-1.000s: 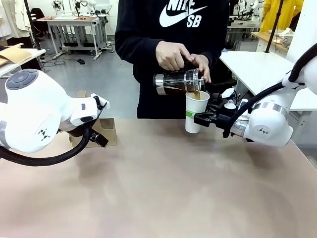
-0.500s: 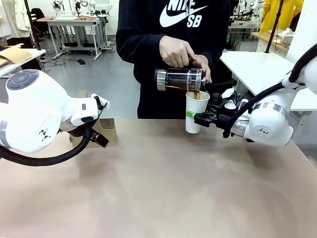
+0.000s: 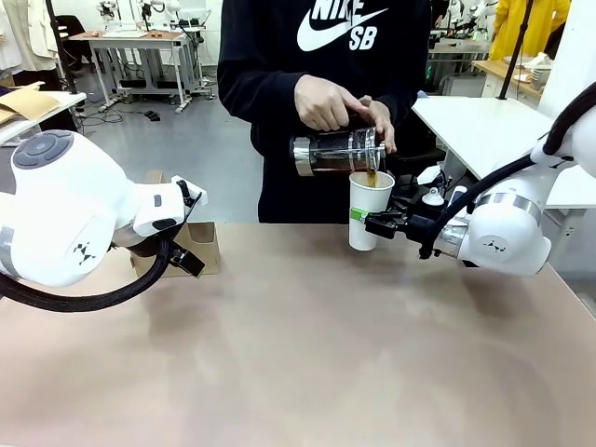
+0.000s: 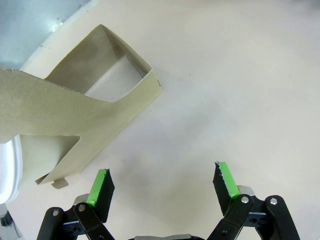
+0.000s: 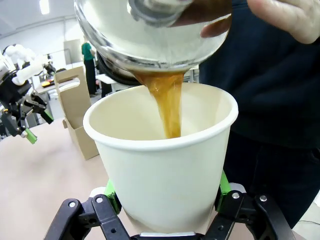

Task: Pour a drink into a cup and package it in a carrier.
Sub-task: When a person places the Paper Cup Lid on the 600 ml Paper Cup , lift the 600 ml Paper Cup.

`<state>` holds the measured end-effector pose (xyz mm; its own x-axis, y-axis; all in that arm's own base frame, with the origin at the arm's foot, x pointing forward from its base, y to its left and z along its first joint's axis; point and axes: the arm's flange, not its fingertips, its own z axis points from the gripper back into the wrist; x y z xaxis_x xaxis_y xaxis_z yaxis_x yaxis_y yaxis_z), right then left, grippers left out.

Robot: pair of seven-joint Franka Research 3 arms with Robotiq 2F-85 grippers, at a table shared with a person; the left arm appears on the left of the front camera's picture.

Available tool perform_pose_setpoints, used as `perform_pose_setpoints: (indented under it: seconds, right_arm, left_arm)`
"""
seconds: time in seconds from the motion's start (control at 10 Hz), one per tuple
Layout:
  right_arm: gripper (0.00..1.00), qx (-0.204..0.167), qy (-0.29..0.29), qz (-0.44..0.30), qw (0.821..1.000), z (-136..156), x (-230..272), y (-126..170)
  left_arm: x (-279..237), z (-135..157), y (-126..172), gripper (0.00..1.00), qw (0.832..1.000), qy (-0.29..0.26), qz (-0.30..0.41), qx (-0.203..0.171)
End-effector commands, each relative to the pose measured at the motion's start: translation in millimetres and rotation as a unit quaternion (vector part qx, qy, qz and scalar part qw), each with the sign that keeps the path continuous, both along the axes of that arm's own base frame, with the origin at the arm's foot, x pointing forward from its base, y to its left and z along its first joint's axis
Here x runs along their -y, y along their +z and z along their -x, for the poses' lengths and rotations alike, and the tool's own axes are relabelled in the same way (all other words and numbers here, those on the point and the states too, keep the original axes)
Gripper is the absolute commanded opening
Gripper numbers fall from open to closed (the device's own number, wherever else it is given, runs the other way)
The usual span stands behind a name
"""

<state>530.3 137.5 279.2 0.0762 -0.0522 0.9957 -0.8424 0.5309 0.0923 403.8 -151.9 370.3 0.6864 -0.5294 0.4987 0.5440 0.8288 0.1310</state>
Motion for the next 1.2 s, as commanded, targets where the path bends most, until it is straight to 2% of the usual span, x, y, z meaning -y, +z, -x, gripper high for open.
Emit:
perform_pose_setpoints:
  seconds: [0.0,1.1]
  right_arm:
    - [0.81,-0.003,-0.002,-0.007,1.0,1.8,-1.0,4.1]
    - [0.81,-0.003,-0.002,-0.007,1.0,1.8,-1.0,4.1]
  left_arm:
    - [-0.2,0.0,0.1,1.0,1.0,0.0,0.001,0.0]
    - [-0.2,0.0,0.1,1.0,1.0,0.0,0.001,0.0]
